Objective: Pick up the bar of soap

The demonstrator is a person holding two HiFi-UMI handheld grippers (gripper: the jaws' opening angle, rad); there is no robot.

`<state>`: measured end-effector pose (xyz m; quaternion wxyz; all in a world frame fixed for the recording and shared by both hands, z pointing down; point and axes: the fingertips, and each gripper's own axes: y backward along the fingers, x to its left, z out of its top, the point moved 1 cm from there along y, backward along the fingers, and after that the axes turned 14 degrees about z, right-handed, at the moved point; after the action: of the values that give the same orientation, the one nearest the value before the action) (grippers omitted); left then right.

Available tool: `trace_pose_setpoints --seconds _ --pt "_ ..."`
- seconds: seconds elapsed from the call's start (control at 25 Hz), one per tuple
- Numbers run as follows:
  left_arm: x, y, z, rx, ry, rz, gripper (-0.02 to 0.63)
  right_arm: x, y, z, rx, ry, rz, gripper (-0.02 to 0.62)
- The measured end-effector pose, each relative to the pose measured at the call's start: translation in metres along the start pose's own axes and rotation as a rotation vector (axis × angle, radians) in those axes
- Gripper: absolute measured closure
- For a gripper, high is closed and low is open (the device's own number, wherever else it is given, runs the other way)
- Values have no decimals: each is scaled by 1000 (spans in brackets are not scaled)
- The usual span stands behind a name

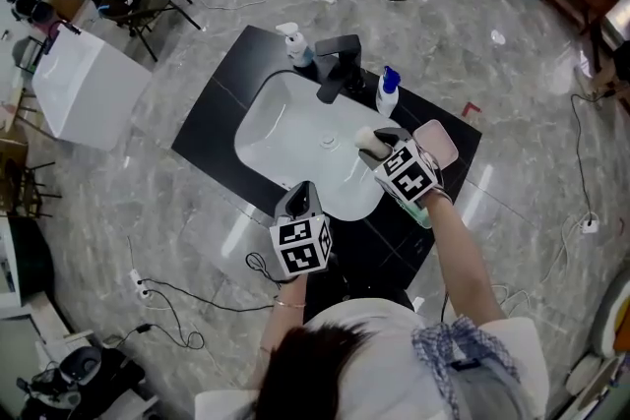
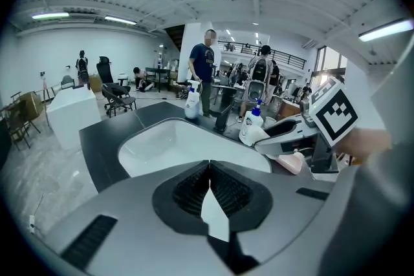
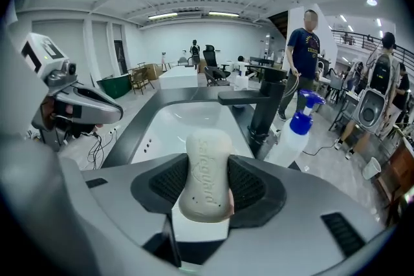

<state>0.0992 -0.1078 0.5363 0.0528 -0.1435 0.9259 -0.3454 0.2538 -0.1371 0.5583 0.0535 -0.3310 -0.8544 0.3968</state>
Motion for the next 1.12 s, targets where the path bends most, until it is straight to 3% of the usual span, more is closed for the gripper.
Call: trace_pose_setpoints --seconds 0.64,1.12 --pt "44 6 -14 20 84 96 597 43 -50 39 29 88 129 393" --pt "83 4 -7 8 127 128 597 70 -84 83 29 153 172 393"
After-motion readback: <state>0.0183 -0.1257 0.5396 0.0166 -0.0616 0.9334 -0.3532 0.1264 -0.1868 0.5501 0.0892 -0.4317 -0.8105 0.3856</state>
